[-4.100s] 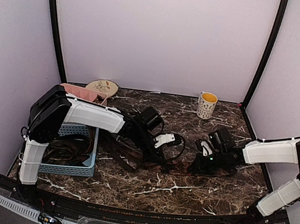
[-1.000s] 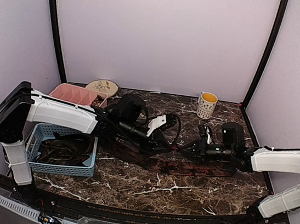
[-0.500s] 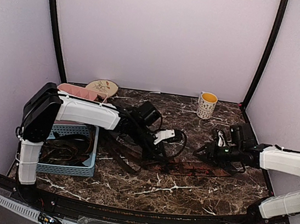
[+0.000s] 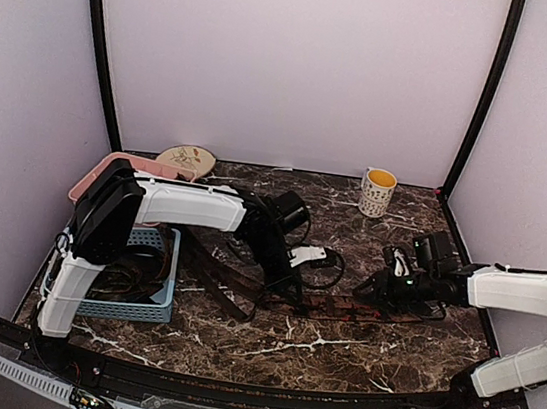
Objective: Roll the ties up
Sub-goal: Tie the tie at the center of the board.
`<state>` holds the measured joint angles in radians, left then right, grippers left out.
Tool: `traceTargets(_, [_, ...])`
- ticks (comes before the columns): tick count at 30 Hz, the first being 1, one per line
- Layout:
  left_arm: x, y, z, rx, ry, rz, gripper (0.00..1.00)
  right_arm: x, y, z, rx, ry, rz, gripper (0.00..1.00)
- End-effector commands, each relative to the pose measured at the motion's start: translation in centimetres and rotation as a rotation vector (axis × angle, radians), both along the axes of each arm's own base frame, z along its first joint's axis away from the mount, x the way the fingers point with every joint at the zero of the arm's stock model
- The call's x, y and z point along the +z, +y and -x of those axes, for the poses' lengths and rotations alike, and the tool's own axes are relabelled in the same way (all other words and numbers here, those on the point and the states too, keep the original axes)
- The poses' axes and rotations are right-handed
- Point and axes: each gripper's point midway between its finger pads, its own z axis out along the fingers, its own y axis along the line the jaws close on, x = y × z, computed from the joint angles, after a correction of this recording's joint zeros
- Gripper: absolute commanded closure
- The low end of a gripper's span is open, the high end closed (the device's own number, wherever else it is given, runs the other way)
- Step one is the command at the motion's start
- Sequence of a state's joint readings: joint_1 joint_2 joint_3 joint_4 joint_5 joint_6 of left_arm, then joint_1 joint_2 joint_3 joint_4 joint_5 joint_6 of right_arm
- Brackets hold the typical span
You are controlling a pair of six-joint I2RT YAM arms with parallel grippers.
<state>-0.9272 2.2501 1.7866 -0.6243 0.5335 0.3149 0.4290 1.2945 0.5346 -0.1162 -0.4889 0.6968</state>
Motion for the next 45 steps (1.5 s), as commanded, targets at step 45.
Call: traceTargets(45, [-0.3,-4.1,0.0,-0.089,-0.038,0.073,0.99,-6.0,-0.9,1.3,0.032,0.125,0.089,0.78])
